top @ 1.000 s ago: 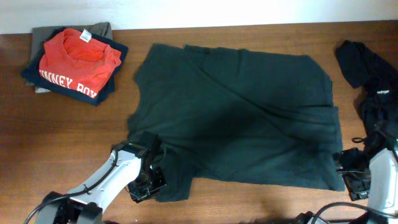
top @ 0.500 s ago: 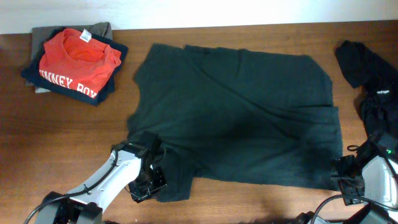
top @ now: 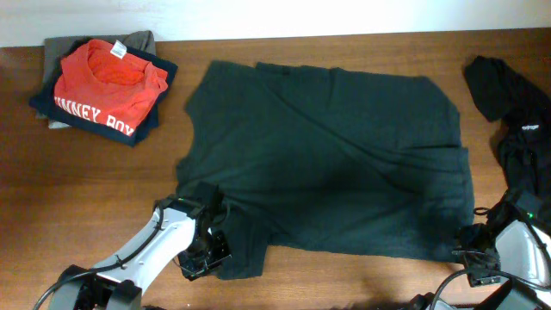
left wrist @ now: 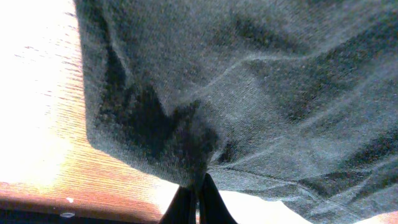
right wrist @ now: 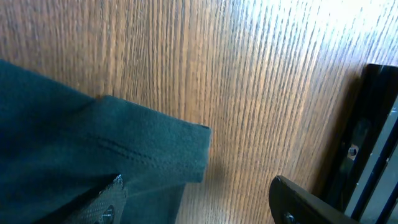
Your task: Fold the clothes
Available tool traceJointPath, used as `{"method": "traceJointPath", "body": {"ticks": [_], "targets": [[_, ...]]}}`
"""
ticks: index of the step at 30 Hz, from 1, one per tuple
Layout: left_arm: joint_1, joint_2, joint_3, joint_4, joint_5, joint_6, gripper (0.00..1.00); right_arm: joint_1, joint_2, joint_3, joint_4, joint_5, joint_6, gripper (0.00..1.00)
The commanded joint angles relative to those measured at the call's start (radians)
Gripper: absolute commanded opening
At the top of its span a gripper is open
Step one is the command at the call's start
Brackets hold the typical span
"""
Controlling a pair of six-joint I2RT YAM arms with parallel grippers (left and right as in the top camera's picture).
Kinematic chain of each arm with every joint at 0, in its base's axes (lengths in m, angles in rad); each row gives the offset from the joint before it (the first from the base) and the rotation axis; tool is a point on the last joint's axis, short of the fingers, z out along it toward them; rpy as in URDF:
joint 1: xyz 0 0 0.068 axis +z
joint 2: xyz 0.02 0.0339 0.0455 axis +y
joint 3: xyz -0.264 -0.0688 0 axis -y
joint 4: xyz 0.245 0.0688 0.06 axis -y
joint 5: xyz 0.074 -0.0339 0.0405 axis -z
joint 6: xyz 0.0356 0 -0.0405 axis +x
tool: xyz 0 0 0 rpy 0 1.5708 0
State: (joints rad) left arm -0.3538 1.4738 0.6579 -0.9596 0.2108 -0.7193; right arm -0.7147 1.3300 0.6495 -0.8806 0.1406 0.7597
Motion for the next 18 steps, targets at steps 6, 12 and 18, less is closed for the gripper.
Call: {"method": "traceJointPath", "body": {"ticks": [6, 12, 18], "targets": [[0.005, 0.006, -0.008, 0.002, 0.014, 0.017, 0.01, -0.006, 0.008, -0.012, 0.018, 0.003, 0.035, 0.77], [0.005, 0.006, -0.008, 0.002, 0.014, 0.017, 0.01, -0.006, 0.008, -0.012, 0.044, 0.002, 0.035, 0.74], [0.005, 0.006, -0.008, 0.002, 0.014, 0.017, 0.01, -0.006, 0.039, -0.012, 0.051, 0.002, 0.035, 0.73]]}}
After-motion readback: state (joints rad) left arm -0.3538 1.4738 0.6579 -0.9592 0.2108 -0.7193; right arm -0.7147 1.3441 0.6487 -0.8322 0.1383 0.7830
